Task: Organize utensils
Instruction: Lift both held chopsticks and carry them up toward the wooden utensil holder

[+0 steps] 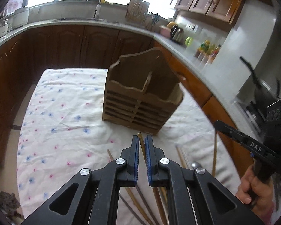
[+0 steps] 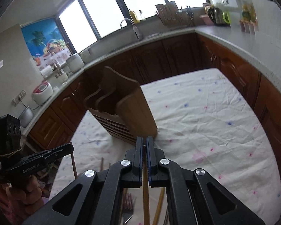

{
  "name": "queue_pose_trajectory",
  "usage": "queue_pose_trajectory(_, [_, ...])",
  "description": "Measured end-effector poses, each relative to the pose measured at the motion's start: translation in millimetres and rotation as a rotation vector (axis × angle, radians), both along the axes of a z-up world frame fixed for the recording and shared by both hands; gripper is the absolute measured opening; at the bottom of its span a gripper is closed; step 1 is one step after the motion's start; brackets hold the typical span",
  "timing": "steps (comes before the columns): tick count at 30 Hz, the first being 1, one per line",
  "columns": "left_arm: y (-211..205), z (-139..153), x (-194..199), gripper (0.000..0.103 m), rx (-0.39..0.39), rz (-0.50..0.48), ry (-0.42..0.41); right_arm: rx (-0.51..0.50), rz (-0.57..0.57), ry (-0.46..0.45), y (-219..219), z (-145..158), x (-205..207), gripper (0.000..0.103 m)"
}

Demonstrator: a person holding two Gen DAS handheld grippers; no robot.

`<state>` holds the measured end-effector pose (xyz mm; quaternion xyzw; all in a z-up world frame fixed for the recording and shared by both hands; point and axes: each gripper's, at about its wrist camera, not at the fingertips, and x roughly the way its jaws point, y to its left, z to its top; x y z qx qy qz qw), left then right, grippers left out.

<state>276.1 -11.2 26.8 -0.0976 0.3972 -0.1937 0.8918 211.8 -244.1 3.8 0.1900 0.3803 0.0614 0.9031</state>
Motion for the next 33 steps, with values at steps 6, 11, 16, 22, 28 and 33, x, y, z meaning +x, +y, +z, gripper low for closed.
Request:
queue_pose_trajectory(6, [16,17,-39,0.004,-0.046,-0.022,-0.057,0.008,0.011,-0.061,6,25,-20,0.003])
queue_pose_trajectory(11, [27,30,-63,0.003,-0.070,-0.032,-0.095,0.000,0.010,-0.107,9,44,-33,0.003])
queue_pose_trajectory(16, [37,40,-84,0.003,-0.089,-0.034,-0.129,-0.002,0.010,-0.137,12,56,-43,0.003])
queue_pose_trajectory(22, [48,54,-95,0.002,-0.113,-0.027,-0.159,-0.003,0.018,-0.169,15,67,-52,0.003])
queue_pose_trajectory(28, [57,70,-103,0.002,-0.128,-0.014,-0.201,0.002,0.027,-0.202,16,78,-55,0.003])
queue_pose_trajectory(33, [66,75,-106,0.002,-0.132,0.006,-0.239,0.007,0.027,-0.232,16,87,-57,0.003])
